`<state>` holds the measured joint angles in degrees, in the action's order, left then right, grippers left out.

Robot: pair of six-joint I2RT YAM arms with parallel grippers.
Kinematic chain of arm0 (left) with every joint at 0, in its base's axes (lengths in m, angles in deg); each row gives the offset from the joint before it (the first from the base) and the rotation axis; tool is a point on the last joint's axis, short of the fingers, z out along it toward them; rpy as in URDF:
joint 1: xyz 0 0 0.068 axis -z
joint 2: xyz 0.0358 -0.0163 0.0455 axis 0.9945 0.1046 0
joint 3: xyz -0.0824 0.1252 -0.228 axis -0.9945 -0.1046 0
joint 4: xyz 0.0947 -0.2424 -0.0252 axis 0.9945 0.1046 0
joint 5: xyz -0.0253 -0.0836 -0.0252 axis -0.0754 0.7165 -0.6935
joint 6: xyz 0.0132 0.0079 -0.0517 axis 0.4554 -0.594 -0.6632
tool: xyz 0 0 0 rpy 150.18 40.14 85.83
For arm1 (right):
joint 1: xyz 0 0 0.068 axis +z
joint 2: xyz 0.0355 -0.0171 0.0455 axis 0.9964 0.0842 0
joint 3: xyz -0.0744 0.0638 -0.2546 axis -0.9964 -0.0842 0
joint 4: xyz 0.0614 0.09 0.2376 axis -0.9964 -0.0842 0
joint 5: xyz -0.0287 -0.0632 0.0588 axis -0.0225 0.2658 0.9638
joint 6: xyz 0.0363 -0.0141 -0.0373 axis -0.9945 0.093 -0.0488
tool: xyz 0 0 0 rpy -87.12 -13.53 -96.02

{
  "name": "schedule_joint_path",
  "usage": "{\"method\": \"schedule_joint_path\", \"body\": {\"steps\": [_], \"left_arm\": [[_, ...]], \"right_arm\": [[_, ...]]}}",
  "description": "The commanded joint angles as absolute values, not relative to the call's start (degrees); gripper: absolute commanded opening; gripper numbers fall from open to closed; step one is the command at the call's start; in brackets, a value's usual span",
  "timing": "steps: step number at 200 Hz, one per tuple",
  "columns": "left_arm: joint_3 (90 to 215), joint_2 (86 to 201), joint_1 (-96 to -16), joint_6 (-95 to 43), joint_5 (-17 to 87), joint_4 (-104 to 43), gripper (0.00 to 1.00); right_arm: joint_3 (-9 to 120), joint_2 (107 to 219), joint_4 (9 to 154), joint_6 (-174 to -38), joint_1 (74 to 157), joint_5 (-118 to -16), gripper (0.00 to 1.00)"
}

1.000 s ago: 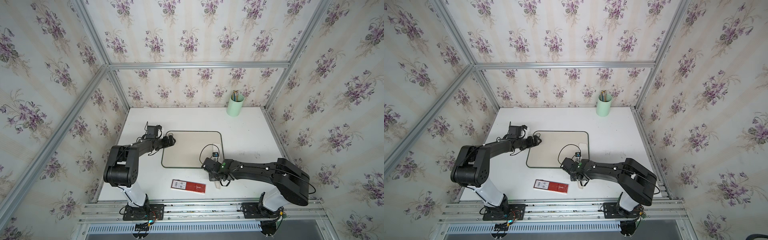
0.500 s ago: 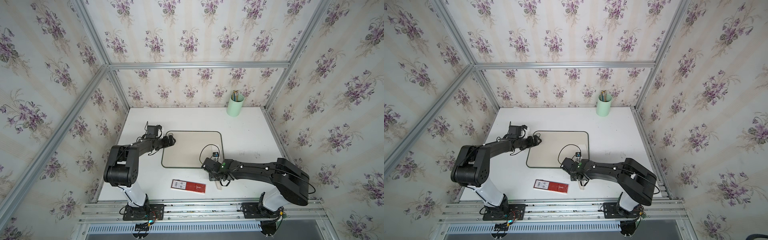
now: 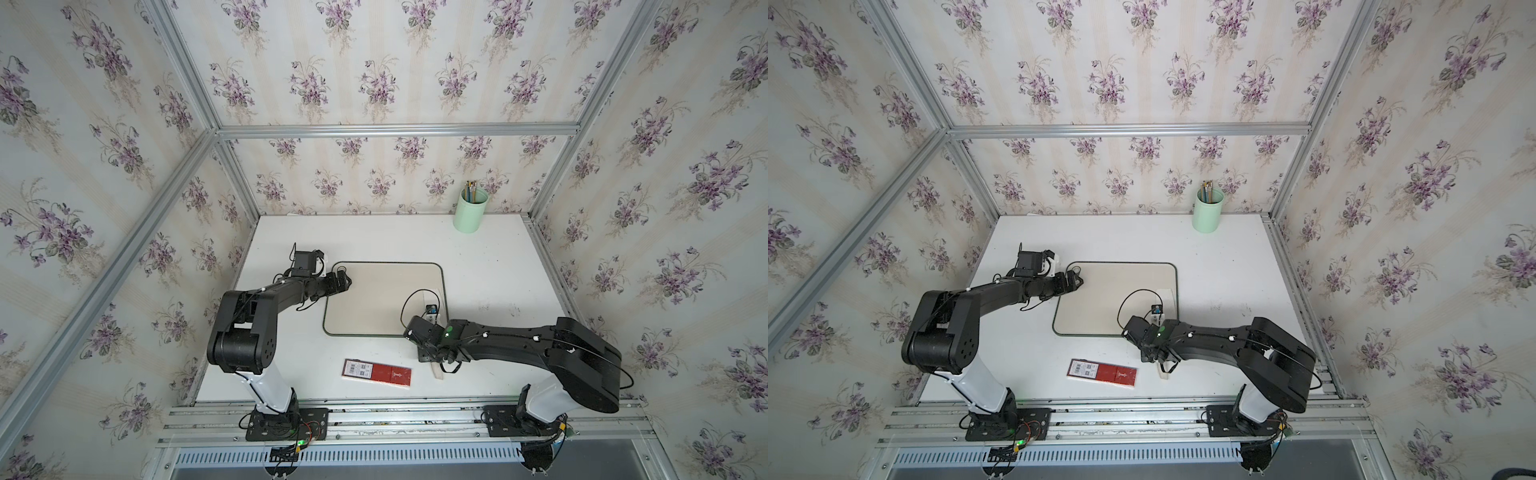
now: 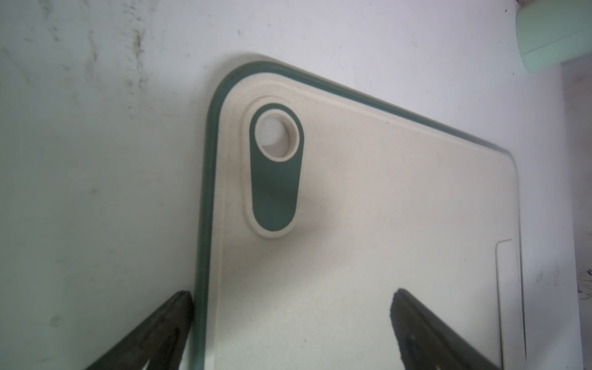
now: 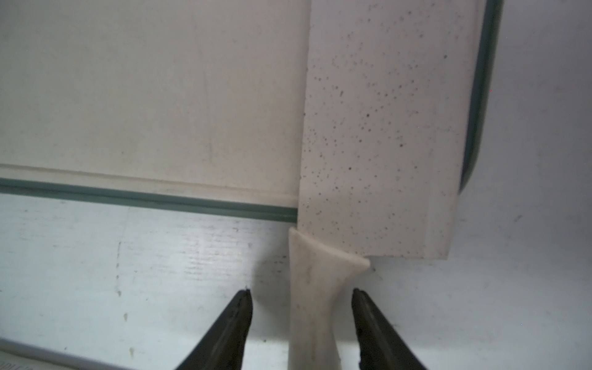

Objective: Align the knife with the edge of the cutting board
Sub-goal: Place the knife at the edge of the cutting board.

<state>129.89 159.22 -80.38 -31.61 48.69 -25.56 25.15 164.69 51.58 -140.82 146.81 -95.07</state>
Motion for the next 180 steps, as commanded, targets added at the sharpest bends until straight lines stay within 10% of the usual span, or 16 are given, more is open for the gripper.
{"method": "schedule_joint_path", "body": {"steps": [1, 180], "left_arm": [[129.63, 159.3, -80.3, -32.08, 50.03, -23.26, 1.0], [129.3, 159.17, -80.3, -32.25, 50.16, -23.61, 0.99]], "right_arm": [[25.12, 165.11, 51.87, -141.8, 146.86, -96.18, 0.51], [24.37, 164.4, 52.93, -143.61, 146.87, -96.85, 0.29]]}}
